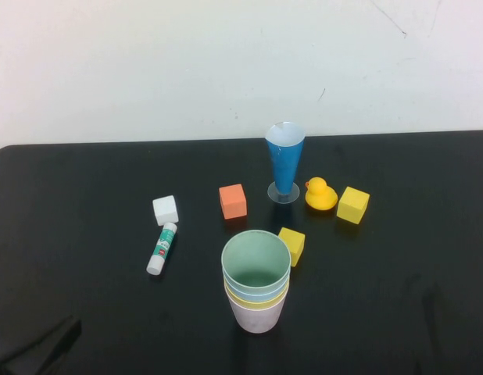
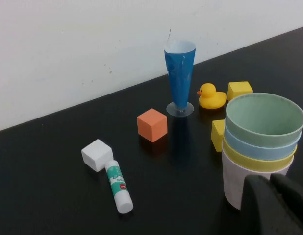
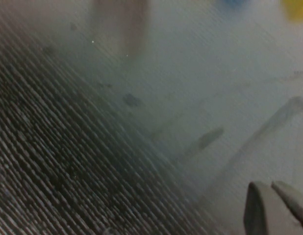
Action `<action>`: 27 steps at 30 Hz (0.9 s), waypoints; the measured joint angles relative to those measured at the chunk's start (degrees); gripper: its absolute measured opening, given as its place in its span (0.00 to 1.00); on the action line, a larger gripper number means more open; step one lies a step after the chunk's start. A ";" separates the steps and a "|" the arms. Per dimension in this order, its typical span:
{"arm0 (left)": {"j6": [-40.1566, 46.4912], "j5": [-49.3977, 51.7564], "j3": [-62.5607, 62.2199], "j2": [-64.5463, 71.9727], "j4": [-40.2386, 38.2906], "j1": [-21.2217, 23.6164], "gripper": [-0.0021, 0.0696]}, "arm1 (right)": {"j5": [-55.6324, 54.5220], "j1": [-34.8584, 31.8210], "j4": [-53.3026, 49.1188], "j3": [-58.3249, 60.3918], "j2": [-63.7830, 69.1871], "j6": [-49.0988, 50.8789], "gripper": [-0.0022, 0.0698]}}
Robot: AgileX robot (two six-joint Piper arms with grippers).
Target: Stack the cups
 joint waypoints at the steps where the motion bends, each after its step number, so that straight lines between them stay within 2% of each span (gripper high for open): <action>1: 0.00 0.00 0.00 0.00 0.00 0.00 0.03 | 0.00 0.00 0.00 0.00 0.00 0.00 0.03; 9: -0.29 0.12 0.00 0.00 -0.11 0.00 0.03 | 0.00 0.00 0.00 0.12 0.00 0.00 0.03; 12: -4.33 -2.58 0.13 -0.25 -0.61 1.26 0.03 | 0.00 0.00 0.00 0.12 0.00 0.00 0.03; 15: -6.09 -6.21 0.13 -3.24 -0.75 4.48 0.03 | 0.12 0.00 -0.12 0.12 0.00 0.00 0.03; 22: -6.32 -6.91 0.13 -11.53 -0.66 16.19 0.03 | 0.12 0.00 -0.21 0.45 0.10 0.00 0.03; 25: -5.43 -2.62 0.13 -15.12 0.62 20.07 0.03 | 0.12 0.00 -0.21 0.45 0.10 0.00 0.03; 27: -4.70 5.52 0.13 -17.54 1.71 21.99 0.03 | 0.12 0.00 -0.21 0.45 0.10 0.00 0.03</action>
